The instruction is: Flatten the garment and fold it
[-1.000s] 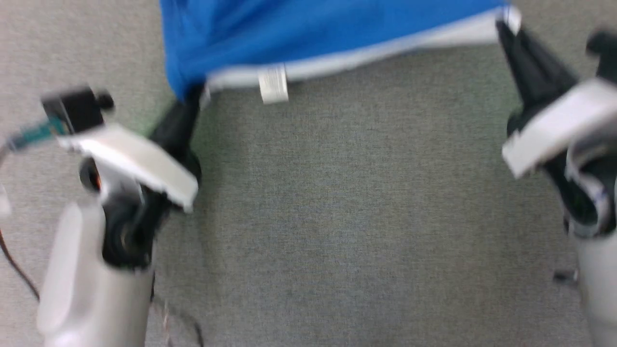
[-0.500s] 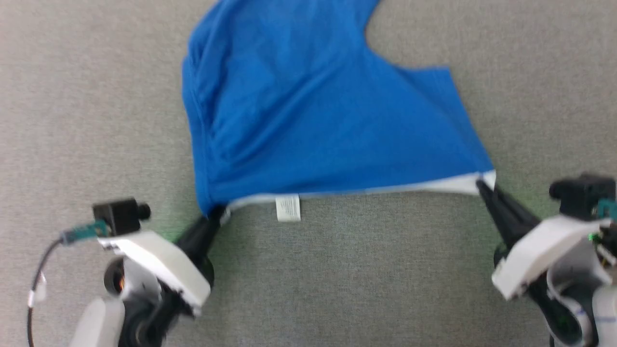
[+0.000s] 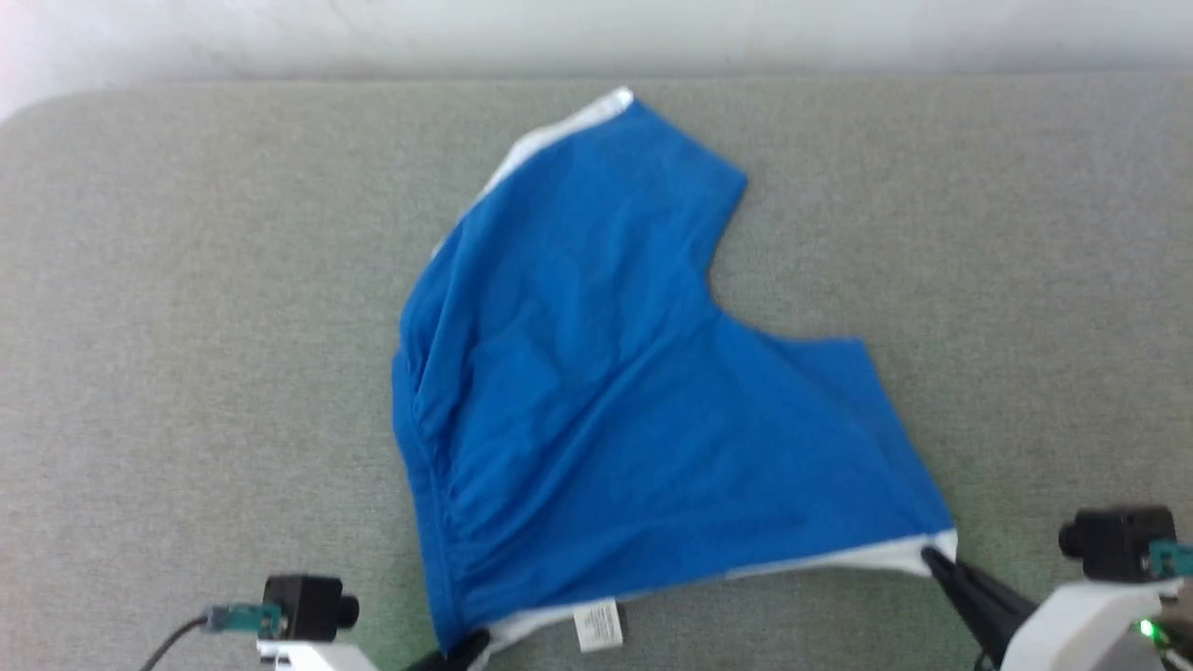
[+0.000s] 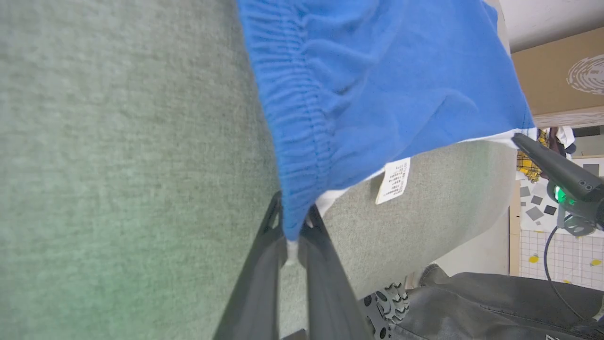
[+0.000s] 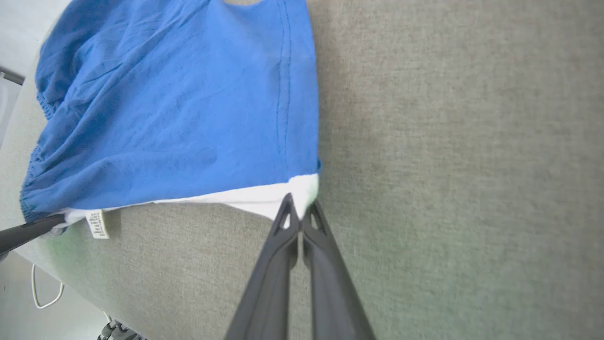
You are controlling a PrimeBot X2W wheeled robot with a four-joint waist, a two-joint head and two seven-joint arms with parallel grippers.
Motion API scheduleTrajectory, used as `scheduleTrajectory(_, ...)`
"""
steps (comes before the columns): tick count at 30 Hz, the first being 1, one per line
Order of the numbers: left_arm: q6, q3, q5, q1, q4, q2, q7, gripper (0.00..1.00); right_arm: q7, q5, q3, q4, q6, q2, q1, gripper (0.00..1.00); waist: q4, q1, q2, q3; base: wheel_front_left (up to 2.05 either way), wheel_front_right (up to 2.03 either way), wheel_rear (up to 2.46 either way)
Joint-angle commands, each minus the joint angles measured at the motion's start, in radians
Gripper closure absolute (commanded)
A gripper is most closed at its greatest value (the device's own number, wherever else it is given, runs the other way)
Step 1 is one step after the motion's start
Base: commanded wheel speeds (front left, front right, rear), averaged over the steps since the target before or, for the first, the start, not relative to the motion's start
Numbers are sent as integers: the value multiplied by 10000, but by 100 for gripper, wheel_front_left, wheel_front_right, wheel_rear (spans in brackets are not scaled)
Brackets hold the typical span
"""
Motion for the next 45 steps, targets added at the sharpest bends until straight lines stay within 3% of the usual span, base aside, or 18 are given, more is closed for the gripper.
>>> scheduleTrajectory(1, 52, -2, -62, 186, -62, 95, 44, 100, 90, 72, -46, -107, -9, 48, 186, 100, 16, 1, -1, -313, 0, 0, 0)
scheduleTrajectory(7, 151, 21, -237, 904, -700, 210, 144, 100, 710, 341, -225, -596, -9, 214, 1136, 100, -24, 1, -1, -711, 0, 0, 0)
scheduleTrajectory(14, 330, 205, -435, 1059, -1717, -32, -122, 100, 443, 231, -549, -1268, -9, 233, 1181, 100, 104, 1, -1, -816, 0, 0, 0)
scheduleTrajectory(19, 1024, 723, -236, 450, -2030, -653, -872, 100, 57, -79, -636, -1556, -9, -78, 305, 100, 352, 1, -1, -564, 0, 0, 0)
scheduleTrajectory(24, 1439, 741, -160, -407, -2039, -1112, -1058, 100, -54, -434, -555, -1546, -9, -696, -1188, 100, 741, 1, -1, -152, 0, 0, 0)
scheduleTrajectory(30, 1628, 428, 185, -1610, -1801, -1298, -944, 100, 494, -600, 125, -1095, -9, -1671, -3526, 100, 1274, 1, -1, 478, 0, 0, 0)
scheduleTrajectory(38, 1549, 32, 320, -3193, -1179, -1707, -933, 100, 1360, -838, 1591, 7, -9, -2827, -6874, 100, 2038, 1, -1, 1440, 0, 0, 0)
scheduleTrajectory(45, 1457, -55, 427, -4315, -410, -1997, -1205, 100, 1557, -911, 3266, 1676, -9, -3187, -9738, 100, 2462, 1, -1, 2103, 0, 0, 0)
